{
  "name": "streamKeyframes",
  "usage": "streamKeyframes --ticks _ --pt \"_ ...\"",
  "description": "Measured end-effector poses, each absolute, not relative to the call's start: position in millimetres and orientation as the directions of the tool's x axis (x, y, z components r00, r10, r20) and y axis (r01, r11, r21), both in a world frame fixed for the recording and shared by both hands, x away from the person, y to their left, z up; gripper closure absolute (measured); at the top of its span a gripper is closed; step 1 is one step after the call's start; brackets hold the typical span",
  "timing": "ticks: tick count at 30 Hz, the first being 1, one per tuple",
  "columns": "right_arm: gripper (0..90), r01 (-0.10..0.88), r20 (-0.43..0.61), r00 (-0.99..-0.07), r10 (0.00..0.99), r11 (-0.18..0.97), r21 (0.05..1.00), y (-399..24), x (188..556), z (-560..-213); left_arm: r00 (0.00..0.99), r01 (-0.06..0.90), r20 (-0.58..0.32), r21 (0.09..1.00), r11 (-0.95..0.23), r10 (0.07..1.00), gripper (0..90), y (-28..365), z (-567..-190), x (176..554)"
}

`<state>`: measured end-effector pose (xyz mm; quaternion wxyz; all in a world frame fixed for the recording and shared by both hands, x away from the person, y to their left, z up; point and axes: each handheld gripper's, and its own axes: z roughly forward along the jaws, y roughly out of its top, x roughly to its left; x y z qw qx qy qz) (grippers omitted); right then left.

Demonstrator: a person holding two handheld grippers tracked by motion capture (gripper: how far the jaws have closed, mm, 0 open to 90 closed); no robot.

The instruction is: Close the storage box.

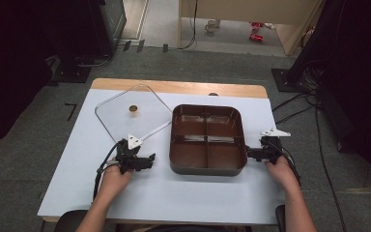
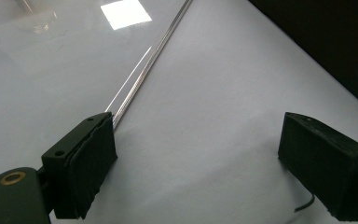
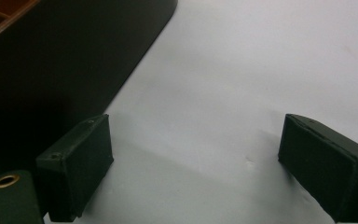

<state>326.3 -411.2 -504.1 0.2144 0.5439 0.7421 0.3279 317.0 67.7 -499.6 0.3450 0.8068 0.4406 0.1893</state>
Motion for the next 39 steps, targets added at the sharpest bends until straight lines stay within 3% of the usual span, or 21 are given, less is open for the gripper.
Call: streamKeyframes --ticks 39 --pt "9.2 0.667 0.038 -0.317 0.948 0.194 0.719 -411.1 326.4 -504.1 0.524 0.604 0.004 0.703 -0.375 0.852 12.0 64.8 -496.6 316.6"
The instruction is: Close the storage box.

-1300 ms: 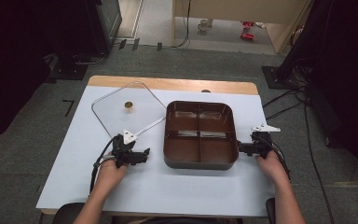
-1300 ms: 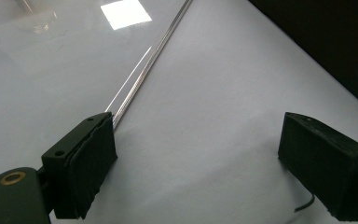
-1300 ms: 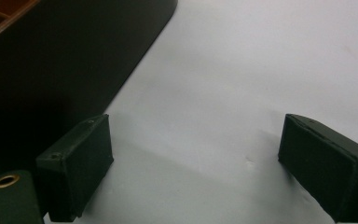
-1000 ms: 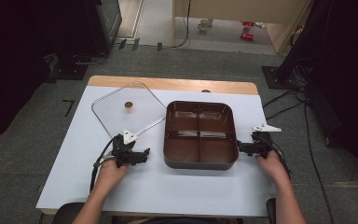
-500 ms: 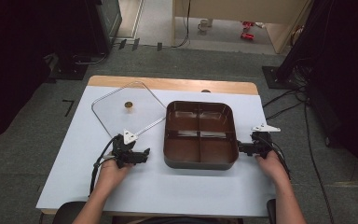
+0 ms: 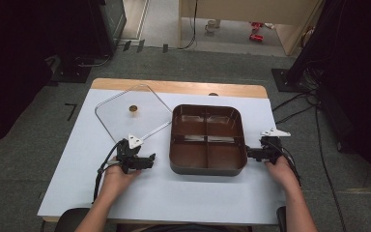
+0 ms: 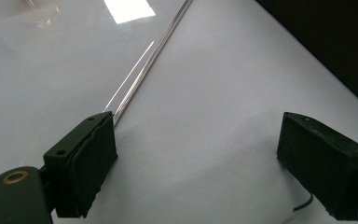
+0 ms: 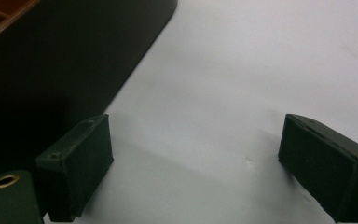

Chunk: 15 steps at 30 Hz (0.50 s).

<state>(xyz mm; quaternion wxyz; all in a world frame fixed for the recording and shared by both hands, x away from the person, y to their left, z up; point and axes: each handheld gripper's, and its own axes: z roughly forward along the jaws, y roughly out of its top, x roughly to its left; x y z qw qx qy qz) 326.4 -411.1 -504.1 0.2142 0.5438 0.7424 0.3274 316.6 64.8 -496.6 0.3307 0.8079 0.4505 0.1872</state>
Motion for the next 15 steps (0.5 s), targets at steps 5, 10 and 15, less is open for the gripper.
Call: streamKeyframes --ticks 5,10,15 --pt "9.3 0.667 0.034 -0.316 0.948 0.196 0.718 -411 326 -504 0.544 0.621 0.004 0.671 -0.405 0.839 12.0 65 -493 318" --pt "9.2 0.667 0.034 -0.316 0.948 0.197 0.718 -411 326 -504 0.547 0.638 0.001 0.647 -0.418 0.837 12.6 63 -490 318" --pt "9.3 0.667 0.034 -0.316 0.948 0.197 0.718 -411 326 -504 0.566 0.654 -0.02 0.619 -0.435 0.824 14.2 63 -486 319"
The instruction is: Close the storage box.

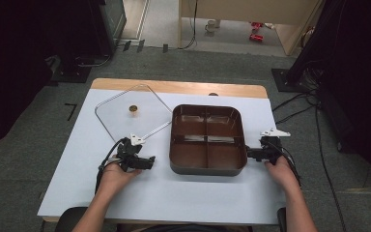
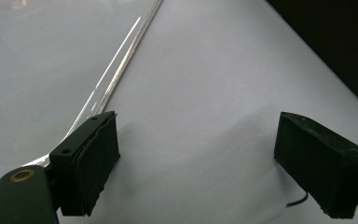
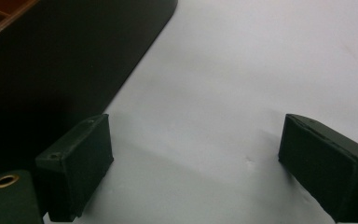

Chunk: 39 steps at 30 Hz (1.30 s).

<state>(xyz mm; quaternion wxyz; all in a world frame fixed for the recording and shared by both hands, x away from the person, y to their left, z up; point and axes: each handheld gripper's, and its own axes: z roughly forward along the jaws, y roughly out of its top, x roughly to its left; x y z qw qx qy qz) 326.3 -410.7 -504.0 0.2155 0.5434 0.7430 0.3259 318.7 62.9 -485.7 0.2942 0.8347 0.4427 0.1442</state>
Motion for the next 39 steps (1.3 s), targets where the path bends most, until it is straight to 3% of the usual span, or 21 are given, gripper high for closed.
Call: streamKeyframes --ticks 3,5,17,39 --pt "9.3 0.667 0.034 -0.317 0.948 0.197 0.718 -411 326 -504 0.576 0.665 -0.045 0.607 -0.436 0.816 16.6 63 -483 320" --pt "9.3 0.667 0.034 -0.317 0.948 0.197 0.719 -411 326 -504 0.588 0.671 -0.072 0.6 -0.436 0.806 23.1 64 -480 322" --pt "9.2 0.666 0.035 -0.317 0.948 0.196 0.719 -411 326 -504 0.597 0.662 -0.116 0.629 -0.407 0.794 25.8 70 -463 324" --pt "9.2 0.667 0.036 -0.317 0.948 0.196 0.719 -411 326 -504 0.612 0.613 -0.086 0.68 -0.403 0.786 27.2 74 -440 342"
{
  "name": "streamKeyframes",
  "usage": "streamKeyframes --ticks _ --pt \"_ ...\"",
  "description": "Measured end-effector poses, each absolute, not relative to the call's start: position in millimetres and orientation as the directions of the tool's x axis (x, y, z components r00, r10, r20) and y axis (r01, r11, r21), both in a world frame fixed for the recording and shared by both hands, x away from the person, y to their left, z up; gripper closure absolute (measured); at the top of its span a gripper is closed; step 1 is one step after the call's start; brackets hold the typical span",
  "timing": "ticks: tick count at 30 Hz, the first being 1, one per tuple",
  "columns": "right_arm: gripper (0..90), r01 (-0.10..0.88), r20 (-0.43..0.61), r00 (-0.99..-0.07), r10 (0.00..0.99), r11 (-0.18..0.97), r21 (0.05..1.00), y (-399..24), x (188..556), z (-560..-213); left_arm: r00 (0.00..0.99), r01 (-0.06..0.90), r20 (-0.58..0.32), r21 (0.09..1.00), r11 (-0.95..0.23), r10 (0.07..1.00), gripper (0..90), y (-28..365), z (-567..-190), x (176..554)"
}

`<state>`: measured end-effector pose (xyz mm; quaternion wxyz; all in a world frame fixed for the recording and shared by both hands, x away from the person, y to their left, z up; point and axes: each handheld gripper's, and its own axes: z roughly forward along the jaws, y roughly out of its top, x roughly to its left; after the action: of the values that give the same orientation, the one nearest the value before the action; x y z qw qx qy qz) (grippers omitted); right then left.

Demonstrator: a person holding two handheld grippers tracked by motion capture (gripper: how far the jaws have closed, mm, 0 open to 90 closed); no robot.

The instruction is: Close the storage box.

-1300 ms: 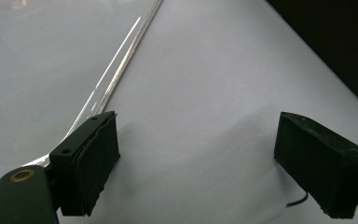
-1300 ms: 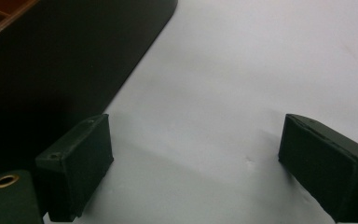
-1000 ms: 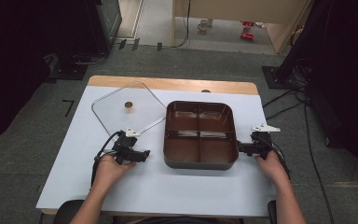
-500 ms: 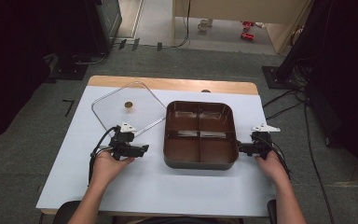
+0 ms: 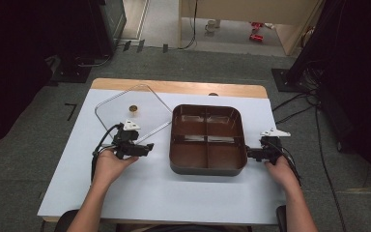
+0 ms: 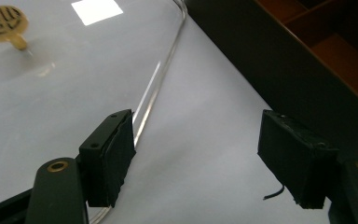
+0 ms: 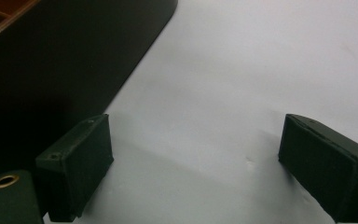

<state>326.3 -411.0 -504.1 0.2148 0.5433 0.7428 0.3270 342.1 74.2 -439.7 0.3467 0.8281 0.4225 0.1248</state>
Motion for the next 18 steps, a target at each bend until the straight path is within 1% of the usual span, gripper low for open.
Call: streamKeyframes --ticks 18 --pt "9.3 0.667 0.035 -0.317 0.948 0.196 0.719 -411 326 -504 0.572 0.612 -0.052 0.692 -0.383 0.819 27.4 87 -432 385"
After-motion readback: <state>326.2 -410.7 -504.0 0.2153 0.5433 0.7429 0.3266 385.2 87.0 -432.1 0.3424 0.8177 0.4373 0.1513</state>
